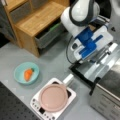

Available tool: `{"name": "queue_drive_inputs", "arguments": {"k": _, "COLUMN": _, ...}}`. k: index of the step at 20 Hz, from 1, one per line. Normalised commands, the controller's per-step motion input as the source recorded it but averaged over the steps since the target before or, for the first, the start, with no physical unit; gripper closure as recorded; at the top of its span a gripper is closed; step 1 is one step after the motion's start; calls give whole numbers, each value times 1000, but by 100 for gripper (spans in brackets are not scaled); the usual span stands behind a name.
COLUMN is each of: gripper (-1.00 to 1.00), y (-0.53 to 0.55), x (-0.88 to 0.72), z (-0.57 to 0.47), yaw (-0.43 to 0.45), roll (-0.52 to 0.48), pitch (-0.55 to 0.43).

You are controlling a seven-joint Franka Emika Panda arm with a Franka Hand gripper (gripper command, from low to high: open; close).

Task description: Open the microwave oven door. Pull out the microwave oven tray. Pick up the bowl. Place the bowl on the microwave tray.

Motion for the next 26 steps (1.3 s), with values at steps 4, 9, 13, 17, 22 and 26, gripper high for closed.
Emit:
{"name": "queue_drive_inputs", "arguments": {"k": 4, "gripper": -100, "y": -298, "x": -197, "z": -135, "yaw": -198, "roll": -238, "pitch": 227}}
{"name": "queue_drive_inputs", "arguments": {"k": 9, "gripper": -100, "y": -201, "x": -229, "z": -17, "yaw": -304, "roll": -382, "pitch": 236}}
{"name": "queue_drive_inputs", "arguments": {"k": 13, "gripper": -100, "y": 37, "x": -186, "z": 62, "yaw": -255, "roll": -396, "pitch": 112}}
{"name": "queue_drive_inputs", "arguments": {"k": 17, "gripper": -100, "y": 93, "x": -121, "z": 211, "yaw": -202, "roll": -476, "pitch": 99}}
{"name": "queue_drive_inputs", "arguments": {"k": 22, "gripper": -100, "y": 76, "x": -77, "z": 374, "yaw": -107, "roll": -495, "pitch": 145}}
{"name": "queue_drive_inputs", "arguments": {"k": 26, "gripper": -100, "y": 21, "x": -15, "z": 437, "yaw": -32, "roll": -453, "pitch": 161}}
